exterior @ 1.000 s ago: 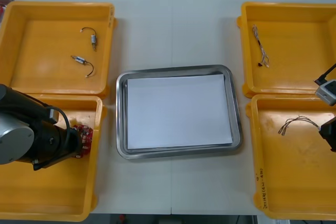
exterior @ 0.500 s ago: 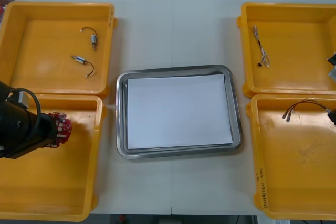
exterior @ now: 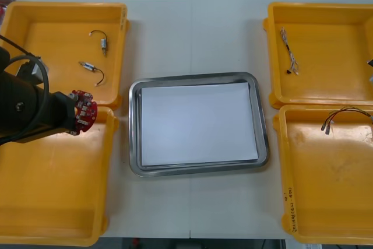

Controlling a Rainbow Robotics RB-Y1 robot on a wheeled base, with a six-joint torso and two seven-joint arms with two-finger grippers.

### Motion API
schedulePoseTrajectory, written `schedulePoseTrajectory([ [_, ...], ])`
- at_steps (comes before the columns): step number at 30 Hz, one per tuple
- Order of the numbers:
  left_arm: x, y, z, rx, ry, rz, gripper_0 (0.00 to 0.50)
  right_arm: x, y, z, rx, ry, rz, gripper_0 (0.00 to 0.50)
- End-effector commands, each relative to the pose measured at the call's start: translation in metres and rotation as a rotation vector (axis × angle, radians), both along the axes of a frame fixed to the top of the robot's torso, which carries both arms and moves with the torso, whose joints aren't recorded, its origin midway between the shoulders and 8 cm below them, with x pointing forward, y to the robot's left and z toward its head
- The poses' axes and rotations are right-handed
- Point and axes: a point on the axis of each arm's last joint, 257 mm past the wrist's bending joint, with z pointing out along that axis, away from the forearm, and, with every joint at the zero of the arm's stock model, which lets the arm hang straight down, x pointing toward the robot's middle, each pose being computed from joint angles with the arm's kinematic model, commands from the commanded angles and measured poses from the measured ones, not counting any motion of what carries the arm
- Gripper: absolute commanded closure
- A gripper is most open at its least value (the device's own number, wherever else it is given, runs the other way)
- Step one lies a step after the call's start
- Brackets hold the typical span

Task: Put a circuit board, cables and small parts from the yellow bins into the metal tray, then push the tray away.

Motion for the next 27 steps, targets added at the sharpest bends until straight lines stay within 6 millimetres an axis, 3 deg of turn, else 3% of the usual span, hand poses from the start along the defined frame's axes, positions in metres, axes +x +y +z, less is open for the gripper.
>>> schedulePoseTrajectory([
  [1,0.004,-0.046,0.019,0.038,-0.056,-0.156,0.5,0.002,-0.003,0.018,-0.055,-0.028,0.016,0.5],
  [11,-0.006,-0.088,0.007,0.105,-0.022,-0.293,0.5,0.009,0.006,0.022,-0.084,-0.036,0.053,0.5],
  [27,-0.005,-0.146,-0.039,0.139,-0.002,-0.406,0.497,0.01,0.013,0.025,-0.078,-0.027,0.102,0.5],
])
